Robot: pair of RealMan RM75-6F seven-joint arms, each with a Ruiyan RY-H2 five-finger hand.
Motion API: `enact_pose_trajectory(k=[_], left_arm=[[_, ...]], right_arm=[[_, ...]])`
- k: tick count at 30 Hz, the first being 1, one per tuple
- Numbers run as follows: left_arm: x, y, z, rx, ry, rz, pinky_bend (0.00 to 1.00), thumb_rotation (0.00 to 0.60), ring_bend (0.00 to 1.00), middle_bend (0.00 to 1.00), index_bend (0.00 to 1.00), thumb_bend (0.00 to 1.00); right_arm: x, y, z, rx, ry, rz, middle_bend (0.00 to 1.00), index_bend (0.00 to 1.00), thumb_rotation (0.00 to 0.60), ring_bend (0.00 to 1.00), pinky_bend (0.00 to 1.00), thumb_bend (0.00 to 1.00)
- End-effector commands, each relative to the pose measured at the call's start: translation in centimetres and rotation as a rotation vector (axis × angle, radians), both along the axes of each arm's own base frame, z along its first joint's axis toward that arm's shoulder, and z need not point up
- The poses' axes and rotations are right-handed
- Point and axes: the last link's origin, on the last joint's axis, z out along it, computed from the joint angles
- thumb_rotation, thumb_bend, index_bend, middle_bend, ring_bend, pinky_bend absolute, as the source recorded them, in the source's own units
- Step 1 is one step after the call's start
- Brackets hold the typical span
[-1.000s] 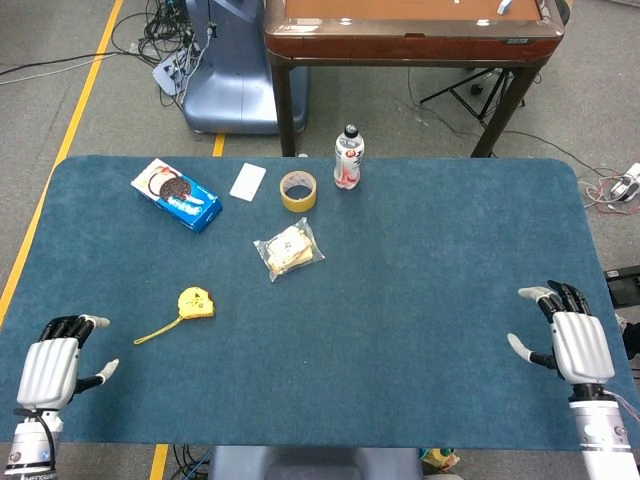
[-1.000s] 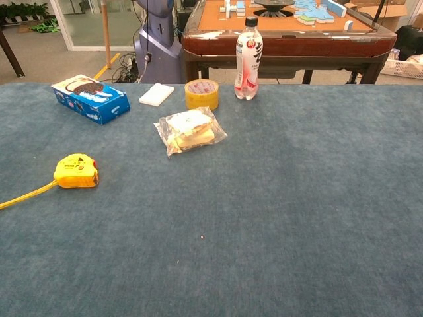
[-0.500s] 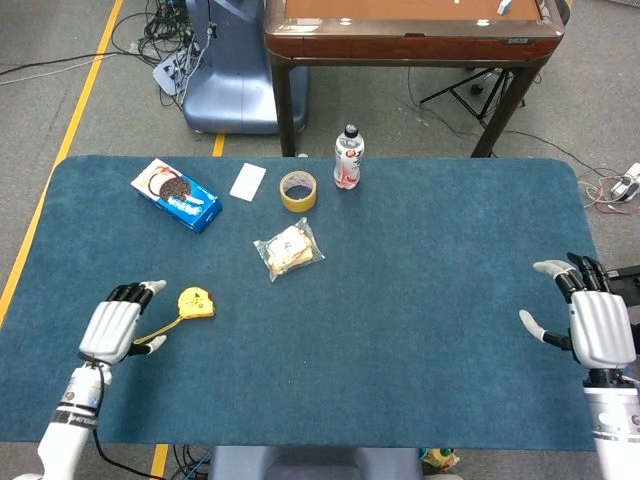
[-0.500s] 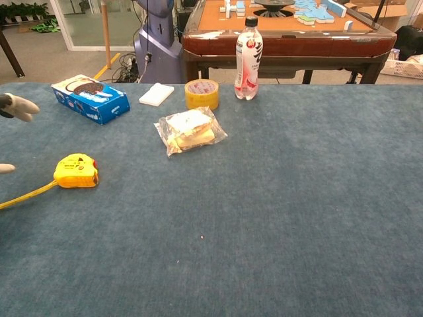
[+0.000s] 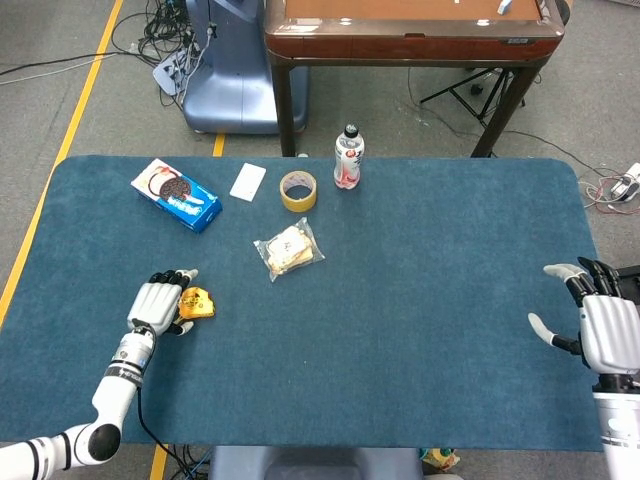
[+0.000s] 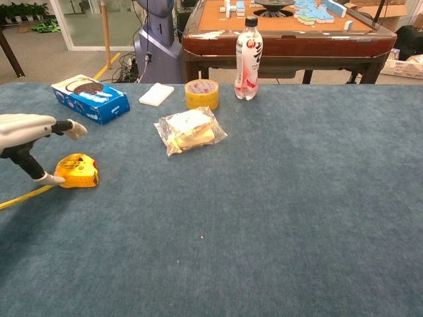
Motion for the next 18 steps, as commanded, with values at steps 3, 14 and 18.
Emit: enact_pose_trajectory(k=[3,14,18], left_arm=[[0.1,0.7,-1.3,-0.022,0.045,0.013,0.12,0.6,0.11,0.14,0.11,0.18],[-0.3,1.3,-1.9,-0.008,0.101,0.029,0.12,0.6,0.14,0.17,0.22,0.18],[-0.3,1.5,-2.1,0.002,0.088,0.039,0.12,0.6,0.16,0.2,0.26,0.18]], right_arm=[[-0.1,0.1,0.0,0.002,0.0,-0.004,0.28,0.29,0.6,0.13,0.09,0.31],[-0.5,0.4,0.1,0.003,-0.005,-0.021,0.28,0.29,0.6,0.13,0.09,0.31],[-0.6,0.4,0.1,0.003,-0.006,-0.025,0.28,0.29,0.6,0.13,0.09,0.31]])
